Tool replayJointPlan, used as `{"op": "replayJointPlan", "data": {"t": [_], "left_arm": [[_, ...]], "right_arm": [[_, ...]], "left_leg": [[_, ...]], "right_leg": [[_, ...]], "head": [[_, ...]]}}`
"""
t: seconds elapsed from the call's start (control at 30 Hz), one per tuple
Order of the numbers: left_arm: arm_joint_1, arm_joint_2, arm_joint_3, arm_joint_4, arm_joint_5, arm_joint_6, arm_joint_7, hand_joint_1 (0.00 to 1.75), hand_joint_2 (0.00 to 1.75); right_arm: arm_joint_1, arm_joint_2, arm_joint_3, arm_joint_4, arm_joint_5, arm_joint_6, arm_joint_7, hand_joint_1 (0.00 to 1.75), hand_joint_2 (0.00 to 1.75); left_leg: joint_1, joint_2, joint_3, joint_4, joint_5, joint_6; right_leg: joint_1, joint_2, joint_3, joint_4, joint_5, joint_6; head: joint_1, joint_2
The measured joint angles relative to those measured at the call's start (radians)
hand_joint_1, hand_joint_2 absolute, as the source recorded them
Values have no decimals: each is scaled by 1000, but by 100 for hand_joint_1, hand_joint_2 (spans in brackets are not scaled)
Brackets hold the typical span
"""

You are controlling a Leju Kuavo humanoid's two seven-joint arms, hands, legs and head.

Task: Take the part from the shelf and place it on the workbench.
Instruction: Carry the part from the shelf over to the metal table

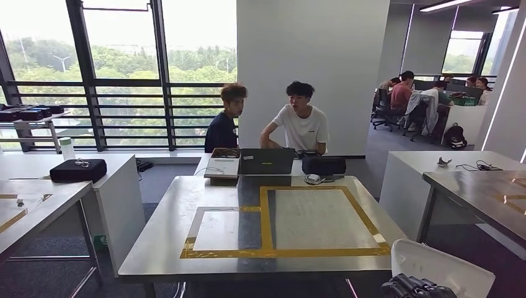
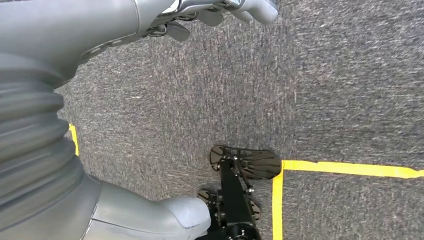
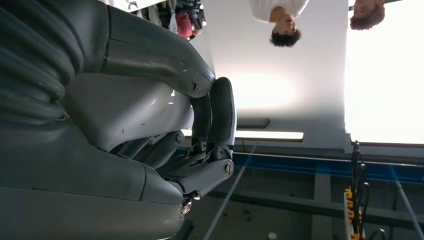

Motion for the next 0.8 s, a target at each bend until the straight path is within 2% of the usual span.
{"op": "replayJointPlan", "data": {"t": [0.03,0.1,0.13,0.17,0.2,0.23,0.27,0.3,0.33,0.43,0.5,0.53,0.6,0.63,0.67,0.7,0.73,0.77,0.8], "left_arm": [[0,0,0,0,2,0,0,0,175],[2,1,1,0,6,-1,-3,0,175],[3,2,2,0,8,-2,-4,0,175],[4,3,2,0,11,-4,-6,0,175],[4,3,3,0,14,-6,-7,0,175],[5,4,3,0,16,-7,-7,0,175],[5,4,4,0,17,-8,-7,0,175],[5,4,4,0,18,-8,-7,0,175],[5,4,5,1,18,-8,-7,0,175],[8,4,9,1,18,-8,-9,0,175],[7,4,11,0,18,-8,-13,0,175],[7,4,11,0,18,-8,-14,0,175],[10,5,12,0,17,-8,-12,0,175],[12,5,12,1,17,-8,-12,0,175],[15,5,12,1,16,-8,-11,0,175],[16,6,12,1,16,-8,-11,0,175],[17,6,12,1,16,-8,-11,0,175],[18,7,12,1,16,-8,-11,0,175],[18,8,13,1,16,-8,-11,0,175]], "right_arm": [[-4,0,0,0,0,1,0,175,175],[-9,1,6,5,0,2,1,175,175],[-11,2,10,9,2,4,2,175,175],[-16,5,16,14,4,4,5,175,175],[-24,9,22,19,7,5,8,175,175],[-33,13,29,23,10,5,10,175,175],[-42,17,35,28,13,5,13,175,175],[-51,20,41,33,15,5,14,175,175],[-56,22,45,37,15,4,14,175,175],[-62,26,51,45,14,2,17,175,175],[-67,26,52,48,6,2,13,175,175],[-71,26,52,49,-3,2,8,175,175],[-76,24,52,54,-21,6,-4,175,175],[-76,23,52,57,-28,7,-8,175,175],[-76,23,52,61,-32,8,-10,175,175],[-76,22,52,63,-35,8,-10,175,175],[-77,21,52,65,-36,8,-11,175,175],[-78,19,52,66,-38,8,-11,175,175],[-80,18,52,67,-38,8,-11,175,175]], "left_leg": [[1,0,5,-1,-4,4],[0,0,15,-1,-16,8],[0,0,21,-1,-22,8],[0,-1,30,-1,-29,7],[0,-2,40,-1,-37,5],[0,-3,51,-1,-45,3],[-1,-4,61,-1,-53,-1],[-2,-5,67,0,-60,-6],[-3,-6,69,-1,-65,-11],[-3,-5,75,-7,-75,-29],[-3,-4,65,32,-97,-38],[-2,-3,39,83,-118,-42],[-1,-2,-40,215,-164,-46],[-1,-2,-75,260,-167,-48],[-1,-2,-95,271,-150,-48],[0,-1,-95,242,-112,-48],[0,-1,-77,178,-59,-47],[0,-1,-53,113,-19,-44],[-1,-1,-31,56,6,-40]], "right_leg": [[-1,-1,-34,60,-22,4],[-1,-1,-128,197,-61,8],[-1,-1,-163,233,-56,8],[-1,-1,-179,231,-29,7],[-1,-1,-174,187,18,4],[0,-1,-154,116,73,-1],[2,-1,-130,48,111,-6],[5,-1,-110,-5,134,-11],[8,-1,-98,-33,139,-16],[9,0,-84,-50,126,-29],[3,-1,-68,-59,120,-41],[2,-2,-59,-62,116,-46],[2,-2,-45,-62,103,-52],[3,-2,-37,-61,95,-52],[3,-1,-27,-61,87,-51],[3,-1,-16,-61,79,-49],[2,0,-3,-60,69,-47],[3,0,8,-60,58,-43],[5,1,15,-59,49,-39]], "head": [[1,0],[1,0],[1,0],[1,0],[1,0],[2,0],[1,0],[1,0],[0,0],[-4,0],[-6,0],[-7,0],[-10,0],[-11,0],[-12,0],[-12,0],[-13,0],[-13,0],[-13,0]]}}
